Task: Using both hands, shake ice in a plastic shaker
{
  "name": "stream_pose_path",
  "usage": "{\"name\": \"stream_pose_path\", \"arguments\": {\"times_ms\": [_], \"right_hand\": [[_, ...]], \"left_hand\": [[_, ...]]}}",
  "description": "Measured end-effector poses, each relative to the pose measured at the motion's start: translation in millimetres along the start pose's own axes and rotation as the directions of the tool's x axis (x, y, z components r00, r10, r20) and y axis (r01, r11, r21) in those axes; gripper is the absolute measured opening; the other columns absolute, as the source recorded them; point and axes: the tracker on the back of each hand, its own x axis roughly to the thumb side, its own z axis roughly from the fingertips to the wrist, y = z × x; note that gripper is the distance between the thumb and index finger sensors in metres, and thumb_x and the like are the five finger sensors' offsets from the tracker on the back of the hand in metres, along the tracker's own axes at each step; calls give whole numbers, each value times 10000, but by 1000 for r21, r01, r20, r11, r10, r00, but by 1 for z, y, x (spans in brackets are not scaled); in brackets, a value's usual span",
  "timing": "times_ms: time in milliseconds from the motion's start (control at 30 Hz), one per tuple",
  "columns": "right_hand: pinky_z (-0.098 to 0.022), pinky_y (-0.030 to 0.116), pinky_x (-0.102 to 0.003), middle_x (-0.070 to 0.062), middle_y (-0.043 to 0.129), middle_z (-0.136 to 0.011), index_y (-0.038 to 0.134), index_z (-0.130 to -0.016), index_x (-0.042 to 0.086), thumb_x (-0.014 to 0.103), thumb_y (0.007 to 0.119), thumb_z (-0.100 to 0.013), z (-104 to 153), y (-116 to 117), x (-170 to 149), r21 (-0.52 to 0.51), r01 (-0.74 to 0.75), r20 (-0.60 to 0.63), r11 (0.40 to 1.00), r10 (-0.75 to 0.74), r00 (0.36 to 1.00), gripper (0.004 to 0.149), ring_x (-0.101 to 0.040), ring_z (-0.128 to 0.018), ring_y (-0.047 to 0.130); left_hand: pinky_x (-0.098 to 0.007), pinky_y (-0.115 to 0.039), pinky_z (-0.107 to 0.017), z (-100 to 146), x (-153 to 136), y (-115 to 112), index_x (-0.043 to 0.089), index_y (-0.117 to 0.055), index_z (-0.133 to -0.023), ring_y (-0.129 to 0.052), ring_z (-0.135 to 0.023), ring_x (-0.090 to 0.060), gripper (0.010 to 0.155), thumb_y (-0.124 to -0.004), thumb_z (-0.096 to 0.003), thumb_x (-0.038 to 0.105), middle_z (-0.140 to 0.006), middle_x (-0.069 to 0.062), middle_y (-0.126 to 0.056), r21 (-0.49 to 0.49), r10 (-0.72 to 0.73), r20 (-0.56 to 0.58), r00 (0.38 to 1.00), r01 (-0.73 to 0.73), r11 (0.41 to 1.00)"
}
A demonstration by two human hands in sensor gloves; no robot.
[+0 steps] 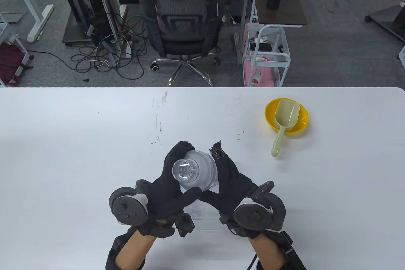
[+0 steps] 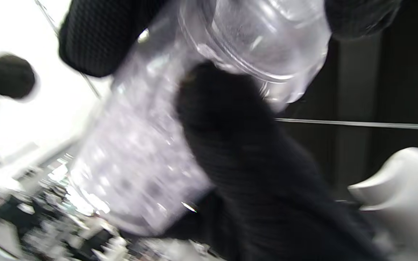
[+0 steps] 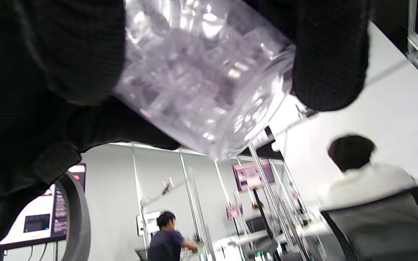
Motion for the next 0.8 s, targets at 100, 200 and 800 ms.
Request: {"name": "stream_pose_path", "arguments": {"times_ms": [100,200,800], "right_hand": [[-333,904,-488,-407,739,-969,334,-1132,-69,588,852,-431,-4,19,-21,222,190,-158,956,-157,975,1091,-577,-631,918],[-260,887,-516,-466,739,-909,352,-1105,-116,564,864,-443,-3,27,-31,259,341,-222,904,-288,932,1078,-623,-563,902],[-522,861,-523,-322,575,-1134,187,-1159,61,530,849,-448,2,5,-1,-37,-8,16,999,8,1000,1079,-555,-862,795]], "left_hand": [[-582,-800,-496,4,-26,-11,78,-220,-1157,-757,-870,-588,912,-650,-580,636,-1114,-339,-425,-95,212,-355,911,-260,961],[-624,-743,-486,6,-37,-14,61,-186,-1145,-678,-861,-634,912,-681,-592,592,-1095,-369,-356,-119,306,-414,858,-384,916],[-554,-793,-596,-1,3,-4,162,-215,-1182,-749,-966,-522,899,-642,-576,670,-1175,-257,-416,19,-16,52,999,15,1000]]}}
